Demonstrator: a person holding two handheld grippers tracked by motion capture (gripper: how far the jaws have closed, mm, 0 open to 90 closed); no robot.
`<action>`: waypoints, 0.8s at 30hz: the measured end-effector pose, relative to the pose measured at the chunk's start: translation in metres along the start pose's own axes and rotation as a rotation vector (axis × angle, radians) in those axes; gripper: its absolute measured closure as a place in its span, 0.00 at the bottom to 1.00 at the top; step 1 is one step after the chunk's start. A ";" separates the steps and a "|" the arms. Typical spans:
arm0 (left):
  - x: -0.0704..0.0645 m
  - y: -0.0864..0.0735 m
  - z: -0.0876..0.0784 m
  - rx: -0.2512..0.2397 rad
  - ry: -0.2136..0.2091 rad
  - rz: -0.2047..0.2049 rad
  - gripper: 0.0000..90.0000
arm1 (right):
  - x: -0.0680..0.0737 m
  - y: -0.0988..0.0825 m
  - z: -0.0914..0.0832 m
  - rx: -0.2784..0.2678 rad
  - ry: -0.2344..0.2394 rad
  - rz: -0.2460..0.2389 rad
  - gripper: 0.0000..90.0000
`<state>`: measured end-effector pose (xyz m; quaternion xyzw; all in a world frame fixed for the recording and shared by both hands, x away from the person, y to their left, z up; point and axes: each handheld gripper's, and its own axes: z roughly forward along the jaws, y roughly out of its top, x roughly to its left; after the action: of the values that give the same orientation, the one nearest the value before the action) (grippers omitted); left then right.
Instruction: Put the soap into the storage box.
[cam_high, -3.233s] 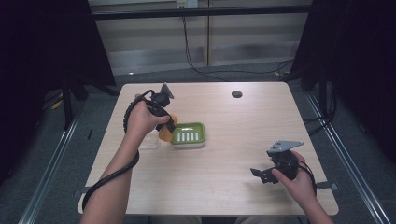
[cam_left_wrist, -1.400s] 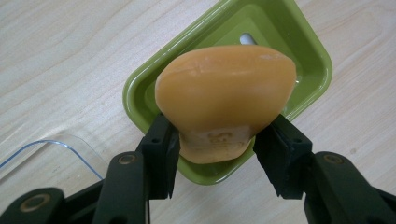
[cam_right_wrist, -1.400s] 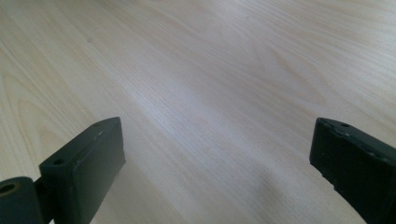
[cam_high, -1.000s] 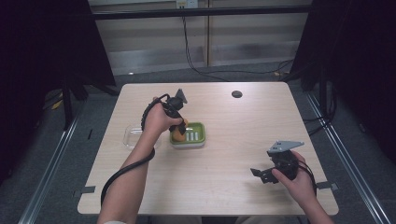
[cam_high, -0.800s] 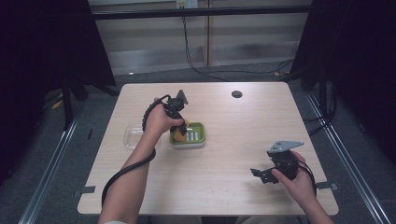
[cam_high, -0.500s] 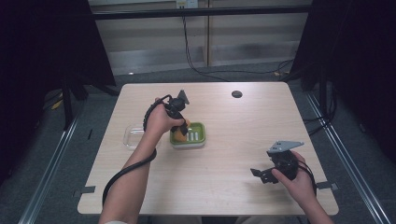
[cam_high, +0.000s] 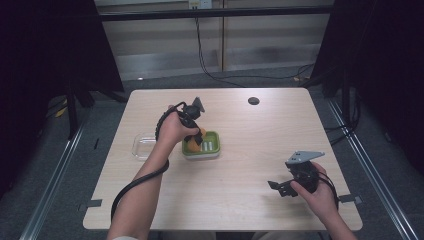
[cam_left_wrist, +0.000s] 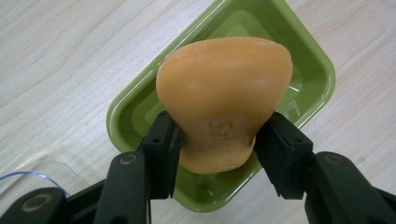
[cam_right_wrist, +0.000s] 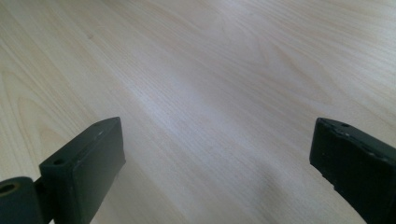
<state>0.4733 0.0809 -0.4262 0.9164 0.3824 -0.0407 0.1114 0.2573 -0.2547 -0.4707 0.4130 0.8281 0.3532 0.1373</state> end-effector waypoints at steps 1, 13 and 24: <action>0.000 0.001 0.001 -0.003 -0.002 -0.004 0.56 | 0.000 0.000 0.000 0.001 0.000 -0.001 0.03; -0.001 0.004 0.004 -0.006 -0.003 0.005 0.56 | 0.001 0.000 0.000 0.004 0.000 0.003 0.03; -0.002 0.005 0.002 -0.040 -0.033 0.038 0.66 | 0.000 0.000 0.000 0.004 -0.001 0.002 0.03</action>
<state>0.4756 0.0760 -0.4270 0.9203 0.3636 -0.0462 0.1369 0.2569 -0.2546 -0.4707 0.4144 0.8284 0.3512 0.1365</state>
